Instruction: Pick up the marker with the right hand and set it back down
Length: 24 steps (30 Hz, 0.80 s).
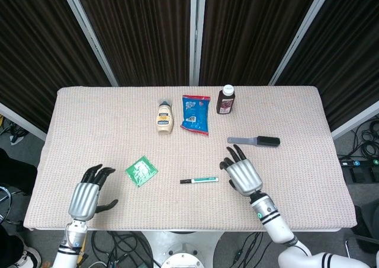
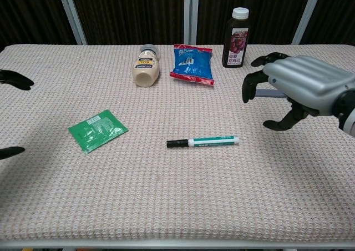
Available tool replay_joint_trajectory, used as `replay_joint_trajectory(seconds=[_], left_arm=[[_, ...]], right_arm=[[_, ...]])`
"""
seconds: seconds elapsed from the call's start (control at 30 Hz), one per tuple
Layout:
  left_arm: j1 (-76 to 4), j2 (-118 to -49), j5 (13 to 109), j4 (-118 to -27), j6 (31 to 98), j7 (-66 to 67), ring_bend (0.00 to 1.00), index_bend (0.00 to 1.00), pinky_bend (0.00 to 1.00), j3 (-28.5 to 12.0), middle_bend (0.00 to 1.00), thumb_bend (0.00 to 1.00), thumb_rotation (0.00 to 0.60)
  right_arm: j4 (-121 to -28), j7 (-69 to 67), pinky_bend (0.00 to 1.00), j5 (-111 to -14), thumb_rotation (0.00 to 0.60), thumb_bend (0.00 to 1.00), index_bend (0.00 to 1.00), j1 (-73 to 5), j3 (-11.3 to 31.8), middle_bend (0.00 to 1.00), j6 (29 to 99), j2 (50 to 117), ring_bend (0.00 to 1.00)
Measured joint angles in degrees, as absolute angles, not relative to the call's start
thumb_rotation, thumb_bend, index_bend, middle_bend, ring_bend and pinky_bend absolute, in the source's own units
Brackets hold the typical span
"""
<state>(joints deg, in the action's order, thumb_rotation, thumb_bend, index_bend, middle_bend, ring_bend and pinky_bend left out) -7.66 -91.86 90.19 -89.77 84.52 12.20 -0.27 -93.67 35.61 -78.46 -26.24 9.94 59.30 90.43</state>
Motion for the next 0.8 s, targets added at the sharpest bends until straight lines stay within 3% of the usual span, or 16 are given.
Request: replay_joint_trajectory(seconds=[0.33,0.57,0.8], left_arm=[[-7.97,-91.76,89.81,-89.48,83.68,10.52,0.11,0.22,0.16,-0.06,0.21,0.08,0.600],[-8.36,-91.55,90.07,-89.16,83.22,9.60,0.11,0.22,0.16,0.14,0.21,0.08,0.600],[-8.49,-91.23,90.25,-89.76,83.34,9.67,0.11,0.22,0.16,0.14,0.21,0.08,0.600]], right_arm=[[-92.01,40.68,0.00,-73.28,0.600,0.15,0.43,-28.24,8.55,0.42,59.86,96.22,0.09],[-87.95,41.59,0.00,-70.54,0.600,0.21,0.46,-29.19,8.56,0.44,60.91,100.23,0.13],[-83.94,39.14,0.05,-68.31,0.600,0.22,0.47,-29.93,8.82,0.45,61.40,103.64,0.17]])
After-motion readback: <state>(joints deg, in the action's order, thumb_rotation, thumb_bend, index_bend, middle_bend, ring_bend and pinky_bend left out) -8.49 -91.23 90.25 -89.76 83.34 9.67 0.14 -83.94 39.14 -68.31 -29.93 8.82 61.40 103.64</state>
